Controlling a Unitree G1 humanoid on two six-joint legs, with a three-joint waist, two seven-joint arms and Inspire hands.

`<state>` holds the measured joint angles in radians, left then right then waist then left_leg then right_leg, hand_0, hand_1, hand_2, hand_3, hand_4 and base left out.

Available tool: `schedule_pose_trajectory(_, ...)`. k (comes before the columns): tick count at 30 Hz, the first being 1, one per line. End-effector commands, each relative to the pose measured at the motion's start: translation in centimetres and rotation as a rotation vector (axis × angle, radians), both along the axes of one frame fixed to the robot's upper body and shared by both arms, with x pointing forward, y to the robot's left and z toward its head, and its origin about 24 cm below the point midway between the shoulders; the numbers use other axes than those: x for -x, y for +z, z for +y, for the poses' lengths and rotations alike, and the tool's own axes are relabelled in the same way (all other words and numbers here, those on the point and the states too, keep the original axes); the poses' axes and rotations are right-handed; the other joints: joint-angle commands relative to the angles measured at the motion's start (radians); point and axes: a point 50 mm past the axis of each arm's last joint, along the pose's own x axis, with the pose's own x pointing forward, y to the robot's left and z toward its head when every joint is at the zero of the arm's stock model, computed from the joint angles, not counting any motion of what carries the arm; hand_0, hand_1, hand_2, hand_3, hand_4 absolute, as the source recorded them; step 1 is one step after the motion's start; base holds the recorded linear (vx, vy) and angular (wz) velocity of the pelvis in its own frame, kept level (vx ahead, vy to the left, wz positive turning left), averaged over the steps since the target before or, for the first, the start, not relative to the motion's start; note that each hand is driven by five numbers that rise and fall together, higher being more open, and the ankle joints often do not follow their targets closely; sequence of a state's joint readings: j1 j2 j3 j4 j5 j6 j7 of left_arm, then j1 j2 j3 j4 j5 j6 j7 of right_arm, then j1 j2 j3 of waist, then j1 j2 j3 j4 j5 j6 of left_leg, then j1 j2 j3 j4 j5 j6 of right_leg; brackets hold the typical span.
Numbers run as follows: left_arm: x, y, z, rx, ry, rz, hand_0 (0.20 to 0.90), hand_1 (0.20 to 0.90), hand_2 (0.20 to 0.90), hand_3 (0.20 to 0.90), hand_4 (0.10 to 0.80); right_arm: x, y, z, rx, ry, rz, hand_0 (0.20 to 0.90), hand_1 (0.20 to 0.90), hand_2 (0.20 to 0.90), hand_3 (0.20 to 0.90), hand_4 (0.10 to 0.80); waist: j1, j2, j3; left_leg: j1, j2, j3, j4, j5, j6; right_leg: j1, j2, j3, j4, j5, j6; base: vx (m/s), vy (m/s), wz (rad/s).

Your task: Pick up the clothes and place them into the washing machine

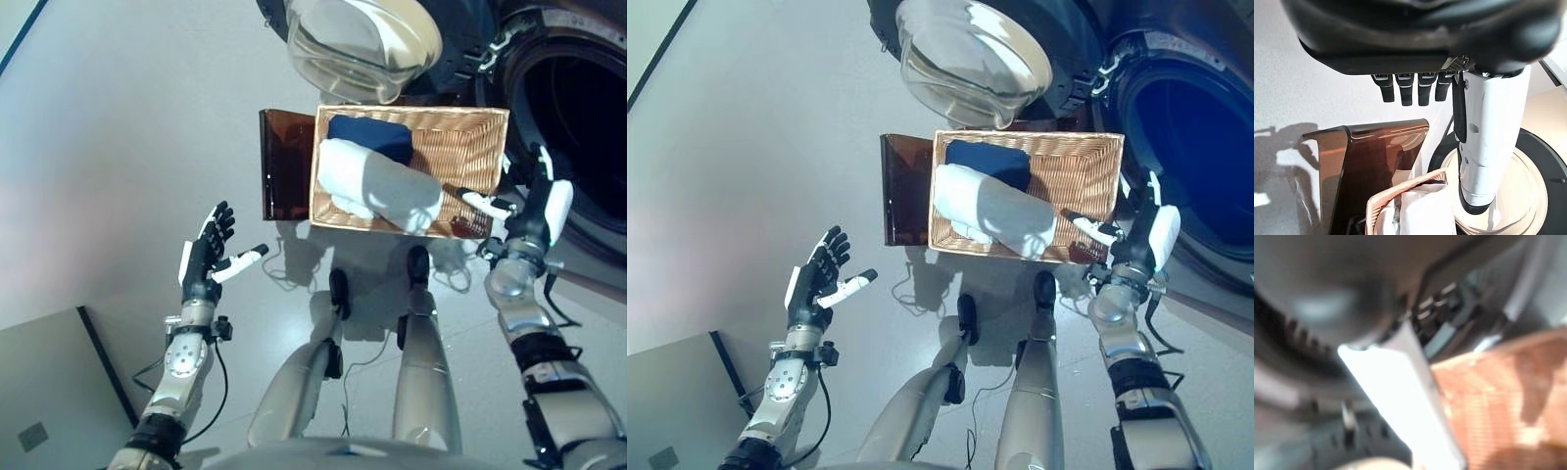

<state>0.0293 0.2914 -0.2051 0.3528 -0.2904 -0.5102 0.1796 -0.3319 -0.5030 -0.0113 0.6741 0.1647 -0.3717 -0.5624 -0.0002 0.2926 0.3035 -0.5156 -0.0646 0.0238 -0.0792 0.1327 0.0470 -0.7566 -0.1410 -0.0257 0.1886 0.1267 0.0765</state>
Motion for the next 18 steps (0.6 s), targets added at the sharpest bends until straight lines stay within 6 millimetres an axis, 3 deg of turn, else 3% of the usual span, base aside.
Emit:
schedule_pose_trajectory(1,1.1,0.5,2.4,0.008,0.095,-0.062,0.900,0.900,0.900,0.900,0.800,1.3,-0.5,0.6,-0.330,0.088,-0.232,0.900,0.900,0.900,0.900,0.800,0.001,-0.046,-0.062,0.038,0.010,0.004,-0.008,-0.056,-0.129,0.108,0.012,0.000,-0.112,-0.015,0.004,0.014,-0.005,-0.05)
schedule_pose_trajectory(6,1.0,0.1,1.9,0.055,0.096,-0.042,0.900,0.900,0.900,0.900,0.800,2.5,-5.0,1.7,-0.652,0.104,-0.215,0.900,0.900,0.900,0.900,0.800,-0.005,-0.047,-0.068,0.044,0.010,0.009,-0.008,-0.064,-0.130,0.109,0.016,0.004,-0.112,-0.017,0.003,0.018,0.005,-0.06)
schedule_pose_trajectory(8,0.9,0.1,1.9,0.061,0.095,-0.045,0.900,0.900,0.900,0.900,0.800,2.6,-5.6,1.9,-0.726,0.098,-0.240,0.900,0.900,0.900,0.900,0.800,-0.004,-0.046,-0.070,0.040,0.010,0.010,-0.008,-0.063,-0.130,0.107,0.016,0.005,-0.115,-0.014,0.002,0.000,0.007,-0.04)
schedule_pose_trajectory(11,0.8,-0.3,1.3,0.111,0.091,-0.031,0.900,0.900,0.900,0.900,0.800,3.3,-8.5,2.2,-0.997,0.023,-0.322,0.900,0.900,0.900,0.900,0.800,0.000,-0.035,-0.068,0.048,0.008,0.010,-0.008,-0.070,-0.131,0.114,0.016,0.007,-0.115,-0.022,0.001,0.008,0.004,-0.01)
schedule_pose_trajectory(15,0.7,-0.5,1.2,0.134,0.087,-0.020,0.900,0.900,0.900,0.900,0.800,3.5,-9.4,2.0,-1.093,-0.041,-0.373,0.900,0.900,0.900,0.900,0.800,0.006,-0.028,-0.070,0.043,0.006,0.011,-0.008,-0.067,-0.131,0.110,0.016,0.010,-0.118,-0.017,0.000,0.000,0.000,0.00)
schedule_pose_trajectory(16,0.8,-0.6,0.9,0.157,0.074,-0.018,0.900,0.900,0.900,0.900,0.800,3.6,-9.9,1.3,-1.185,-0.120,-0.440,0.900,0.900,0.900,0.900,0.800,0.017,-0.013,-0.069,0.045,0.003,0.011,-0.008,-0.068,-0.133,0.113,0.015,0.012,-0.118,-0.021,-0.002,0.000,0.000,0.00)
schedule_pose_trajectory(18,0.8,-0.5,0.7,0.163,0.056,-0.020,0.900,0.900,0.900,0.900,0.800,3.0,-9.4,0.6,-1.234,-0.164,-0.524,0.900,0.900,0.900,0.900,0.800,0.027,0.000,-0.069,0.047,0.000,0.010,-0.008,-0.072,-0.134,0.116,0.014,0.012,-0.116,-0.029,-0.001,0.015,0.009,0.00)
